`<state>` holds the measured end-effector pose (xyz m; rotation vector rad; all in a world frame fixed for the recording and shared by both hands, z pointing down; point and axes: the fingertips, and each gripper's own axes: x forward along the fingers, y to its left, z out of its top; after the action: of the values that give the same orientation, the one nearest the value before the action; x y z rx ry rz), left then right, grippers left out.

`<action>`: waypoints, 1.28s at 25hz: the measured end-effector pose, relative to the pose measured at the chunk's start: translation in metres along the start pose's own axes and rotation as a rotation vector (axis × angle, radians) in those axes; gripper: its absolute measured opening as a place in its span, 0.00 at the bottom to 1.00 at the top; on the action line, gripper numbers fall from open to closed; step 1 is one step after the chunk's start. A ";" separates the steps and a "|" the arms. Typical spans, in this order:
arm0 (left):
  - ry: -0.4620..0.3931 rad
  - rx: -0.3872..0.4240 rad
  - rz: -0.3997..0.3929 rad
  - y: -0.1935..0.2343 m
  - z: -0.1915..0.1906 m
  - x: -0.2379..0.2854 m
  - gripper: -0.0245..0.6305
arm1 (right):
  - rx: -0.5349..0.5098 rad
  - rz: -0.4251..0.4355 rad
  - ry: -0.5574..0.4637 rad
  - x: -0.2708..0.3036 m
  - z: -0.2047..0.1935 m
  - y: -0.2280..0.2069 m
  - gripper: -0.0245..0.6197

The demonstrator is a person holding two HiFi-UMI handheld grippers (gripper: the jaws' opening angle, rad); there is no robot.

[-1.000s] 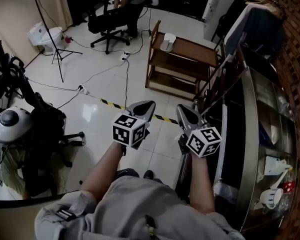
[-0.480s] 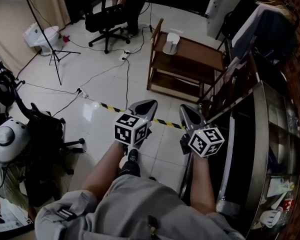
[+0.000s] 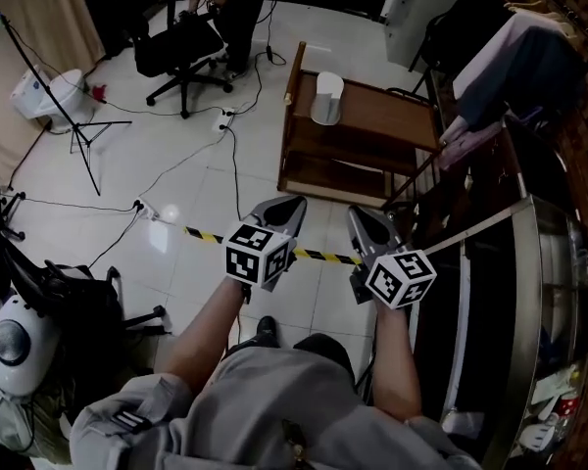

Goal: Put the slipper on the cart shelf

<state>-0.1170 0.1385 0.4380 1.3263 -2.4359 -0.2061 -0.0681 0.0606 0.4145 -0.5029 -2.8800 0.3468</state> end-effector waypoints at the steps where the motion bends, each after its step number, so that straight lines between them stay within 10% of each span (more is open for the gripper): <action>1: 0.003 0.001 -0.003 0.008 0.002 0.008 0.05 | 0.003 -0.003 0.005 0.008 -0.001 -0.004 0.04; 32: 0.099 -0.049 0.189 0.149 0.049 0.324 0.05 | 0.053 0.069 0.080 0.193 0.060 -0.268 0.04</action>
<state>-0.4120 -0.0519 0.5145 1.0522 -2.4369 -0.1463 -0.3425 -0.1277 0.4569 -0.5942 -2.7741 0.4032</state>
